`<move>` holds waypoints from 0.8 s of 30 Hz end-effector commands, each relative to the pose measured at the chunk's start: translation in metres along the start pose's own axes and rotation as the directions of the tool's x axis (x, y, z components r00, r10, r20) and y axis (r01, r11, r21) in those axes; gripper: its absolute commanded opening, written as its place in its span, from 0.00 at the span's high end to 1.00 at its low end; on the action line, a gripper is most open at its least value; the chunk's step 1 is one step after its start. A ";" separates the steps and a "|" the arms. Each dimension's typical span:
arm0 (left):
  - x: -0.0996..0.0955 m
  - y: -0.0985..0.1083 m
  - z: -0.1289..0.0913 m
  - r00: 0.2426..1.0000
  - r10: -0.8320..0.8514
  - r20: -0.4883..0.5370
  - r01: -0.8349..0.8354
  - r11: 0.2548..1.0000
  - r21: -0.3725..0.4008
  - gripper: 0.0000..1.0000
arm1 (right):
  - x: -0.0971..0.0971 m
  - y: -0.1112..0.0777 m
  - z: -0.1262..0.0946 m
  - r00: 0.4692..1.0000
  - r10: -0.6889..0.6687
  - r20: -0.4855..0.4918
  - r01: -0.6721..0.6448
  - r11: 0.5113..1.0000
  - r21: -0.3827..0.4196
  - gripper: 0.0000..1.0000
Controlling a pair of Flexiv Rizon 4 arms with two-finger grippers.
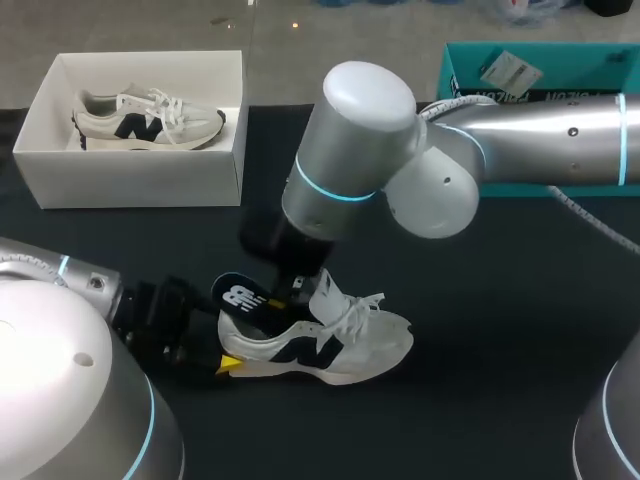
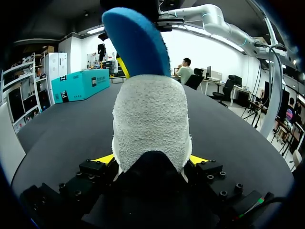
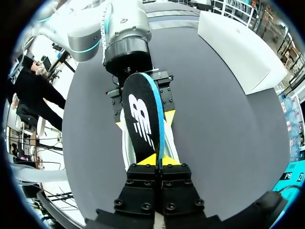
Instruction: Take the shoe out of the shoebox, open the shoe tongue, remove and reinsert the insole, then place the shoe into the shoebox
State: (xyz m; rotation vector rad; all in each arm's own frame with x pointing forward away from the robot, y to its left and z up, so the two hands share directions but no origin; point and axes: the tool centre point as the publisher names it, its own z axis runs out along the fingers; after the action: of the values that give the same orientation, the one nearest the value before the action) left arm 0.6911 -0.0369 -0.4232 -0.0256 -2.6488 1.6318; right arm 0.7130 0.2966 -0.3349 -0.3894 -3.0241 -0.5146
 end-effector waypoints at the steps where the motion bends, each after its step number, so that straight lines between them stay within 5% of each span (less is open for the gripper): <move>1: 0.001 0.000 0.000 1.000 0.000 0.001 0.000 1.000 -0.002 1.00 | -0.001 -0.004 -0.013 1.000 -0.007 -0.012 0.007 0.998 -0.058 1.00; 15: 0.001 0.000 0.000 1.000 0.000 0.001 0.000 1.000 -0.002 1.00 | -0.008 0.037 -0.055 0.998 -0.013 -0.066 -0.001 0.980 -0.201 1.00; 24: 0.001 0.000 0.000 1.000 0.000 0.001 0.000 1.000 -0.002 1.00 | -0.028 0.056 -0.100 0.998 -0.045 -0.041 0.035 0.976 -0.215 1.00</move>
State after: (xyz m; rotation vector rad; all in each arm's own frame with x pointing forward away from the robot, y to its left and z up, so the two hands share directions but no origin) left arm 0.6911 -0.0369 -0.4231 -0.0256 -2.6489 1.6319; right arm 0.7504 0.3152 -0.2410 -0.3262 -2.9421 -0.8687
